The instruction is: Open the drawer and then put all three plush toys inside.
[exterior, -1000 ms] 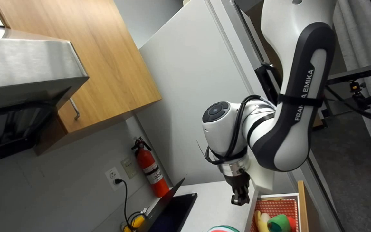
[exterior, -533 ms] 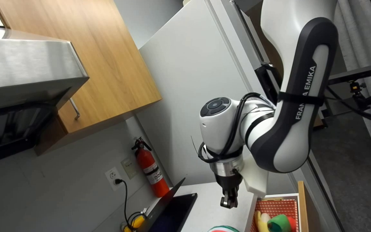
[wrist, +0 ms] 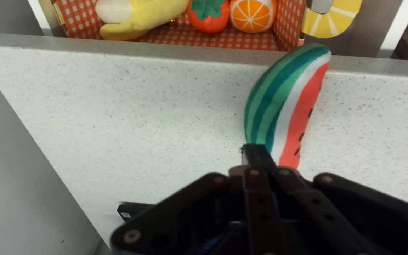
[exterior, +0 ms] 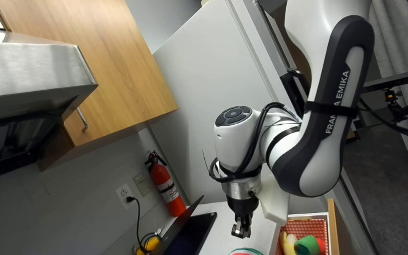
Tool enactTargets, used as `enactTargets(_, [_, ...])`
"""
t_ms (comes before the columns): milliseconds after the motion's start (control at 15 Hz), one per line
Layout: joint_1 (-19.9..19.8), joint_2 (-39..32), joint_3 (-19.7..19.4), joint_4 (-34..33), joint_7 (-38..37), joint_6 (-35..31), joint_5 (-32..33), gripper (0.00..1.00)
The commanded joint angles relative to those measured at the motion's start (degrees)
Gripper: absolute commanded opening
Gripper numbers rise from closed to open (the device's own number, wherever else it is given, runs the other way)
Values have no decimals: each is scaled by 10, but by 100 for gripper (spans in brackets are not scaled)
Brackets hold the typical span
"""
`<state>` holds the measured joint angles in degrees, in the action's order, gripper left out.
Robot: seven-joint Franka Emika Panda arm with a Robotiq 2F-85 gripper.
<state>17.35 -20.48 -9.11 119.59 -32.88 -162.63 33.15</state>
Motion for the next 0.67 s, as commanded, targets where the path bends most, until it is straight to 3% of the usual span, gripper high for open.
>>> enactTargets(0, [-6, -8, 21, -6, 6, -14, -24, 0])
enactTargets(133, [-5, -10, 33, -8, 1, -10, -37, 0])
enactTargets(200, [1, -12, 33, -10, -4, -9, -34, 26])
enactTargets(267, [1, -12, 36, -11, -3, -8, -34, 27])
enactTargets(600, [-1, -19, 36, -17, 4, -5, -19, 63])
